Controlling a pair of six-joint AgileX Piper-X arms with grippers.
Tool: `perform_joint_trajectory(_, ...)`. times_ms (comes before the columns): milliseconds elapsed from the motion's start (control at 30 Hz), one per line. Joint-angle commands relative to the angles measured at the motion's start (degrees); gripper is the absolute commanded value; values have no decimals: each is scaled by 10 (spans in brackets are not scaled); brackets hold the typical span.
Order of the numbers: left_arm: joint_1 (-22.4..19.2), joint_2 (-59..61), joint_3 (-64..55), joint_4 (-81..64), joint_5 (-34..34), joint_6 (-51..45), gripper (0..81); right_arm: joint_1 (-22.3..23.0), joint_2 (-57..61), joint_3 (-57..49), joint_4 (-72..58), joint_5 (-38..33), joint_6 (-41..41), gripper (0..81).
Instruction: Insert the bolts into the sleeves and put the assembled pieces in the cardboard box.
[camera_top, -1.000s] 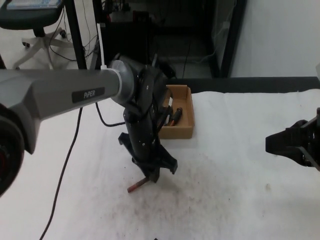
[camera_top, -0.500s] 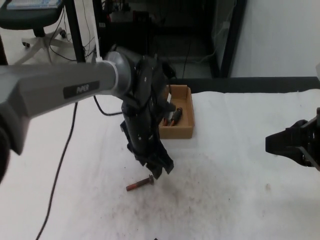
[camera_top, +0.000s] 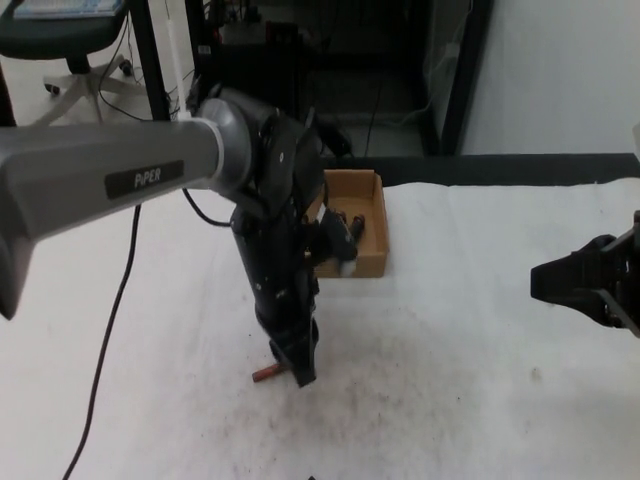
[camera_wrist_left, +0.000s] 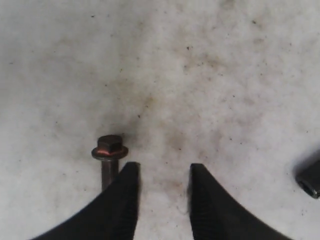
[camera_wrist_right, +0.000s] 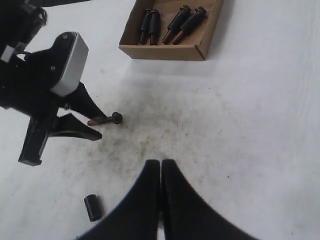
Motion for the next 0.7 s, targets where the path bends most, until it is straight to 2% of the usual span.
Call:
perform_joint_trajectory(0,-3,-6,13,0,-11,63,297,0,-5,1,-17,-8,1,8)
perform_joint_trajectory(167,-1,-6,28,-23,-62,86,297,0,-5,1,-17,-8,1,8)
perform_joint_trajectory(667,2,17,28,-68,-68,83,297,0,-5,1,-17,-8,1,8)
